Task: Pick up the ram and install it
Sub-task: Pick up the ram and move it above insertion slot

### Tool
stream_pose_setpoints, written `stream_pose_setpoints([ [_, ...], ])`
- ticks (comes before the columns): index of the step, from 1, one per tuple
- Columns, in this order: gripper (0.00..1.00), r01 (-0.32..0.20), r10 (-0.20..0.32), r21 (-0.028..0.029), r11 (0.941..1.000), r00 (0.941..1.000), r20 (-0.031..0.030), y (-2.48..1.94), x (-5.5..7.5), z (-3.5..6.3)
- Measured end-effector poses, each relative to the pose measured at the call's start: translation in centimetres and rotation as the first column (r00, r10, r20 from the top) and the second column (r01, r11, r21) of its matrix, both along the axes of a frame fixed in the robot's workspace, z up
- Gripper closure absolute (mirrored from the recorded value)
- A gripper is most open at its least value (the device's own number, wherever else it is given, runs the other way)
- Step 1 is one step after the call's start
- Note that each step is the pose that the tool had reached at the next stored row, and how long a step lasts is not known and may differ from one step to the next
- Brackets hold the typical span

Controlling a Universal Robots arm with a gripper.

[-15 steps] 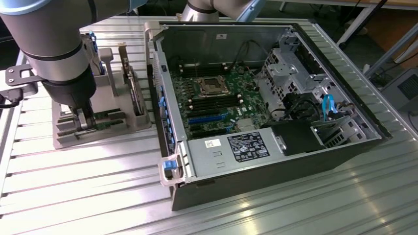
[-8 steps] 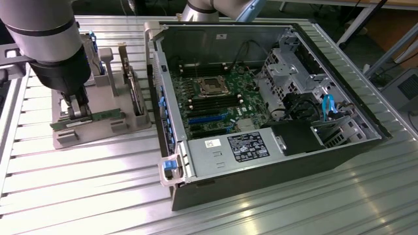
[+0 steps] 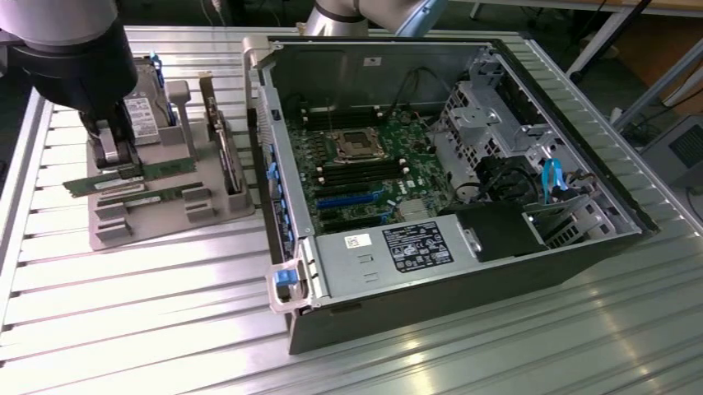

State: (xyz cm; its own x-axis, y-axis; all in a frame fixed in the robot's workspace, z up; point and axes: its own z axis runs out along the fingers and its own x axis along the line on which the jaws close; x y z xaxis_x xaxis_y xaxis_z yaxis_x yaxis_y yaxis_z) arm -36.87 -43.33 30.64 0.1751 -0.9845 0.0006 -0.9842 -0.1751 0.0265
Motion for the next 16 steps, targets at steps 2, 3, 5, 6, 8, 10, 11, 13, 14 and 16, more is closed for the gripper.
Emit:
stream_pose_setpoints([
  [2, 0.87, 0.000, 0.000, -0.0001, 1.0000, 1.0000, 0.0000, 0.00, 0.0, 1.45],
  [3, 0.87, 0.000, 0.000, 0.0000, 1.0000, 1.0000, 0.0001, 0.00, 0.0, 1.81],
  [5, 0.87, 0.000, 0.000, -0.0001, 1.0000, 1.0000, 0.0000, 0.00, 0.0, 2.54],
  [6, 0.87, 0.000, 0.000, 0.0000, 1.0000, 1.0000, 0.0000, 0.00, 0.0, 2.87],
  [8, 0.87, 0.000, 0.000, 0.0000, 1.0000, 1.0000, -0.0001, 0.00, 0.0, 3.77],
  [10, 0.87, 0.000, 0.000, 0.0001, 1.0000, 1.0000, 0.0001, 0.00, 0.0, 4.65],
  [11, 0.87, 0.000, 0.000, 0.0000, 1.0000, 1.0000, 0.0000, 0.00, 0.0, 5.02],
  [13, 0.87, 0.000, 0.000, -0.0001, 1.0000, 1.0000, -0.0001, 0.00, 0.0, 5.41],
  [14, 0.87, 0.000, 0.000, 0.0000, 1.0000, 1.0000, 0.0000, 0.00, 0.0, 5.99],
  [16, 0.87, 0.000, 0.000, 0.0000, 1.0000, 1.0000, -0.0001, 0.00, 0.0, 7.92],
])
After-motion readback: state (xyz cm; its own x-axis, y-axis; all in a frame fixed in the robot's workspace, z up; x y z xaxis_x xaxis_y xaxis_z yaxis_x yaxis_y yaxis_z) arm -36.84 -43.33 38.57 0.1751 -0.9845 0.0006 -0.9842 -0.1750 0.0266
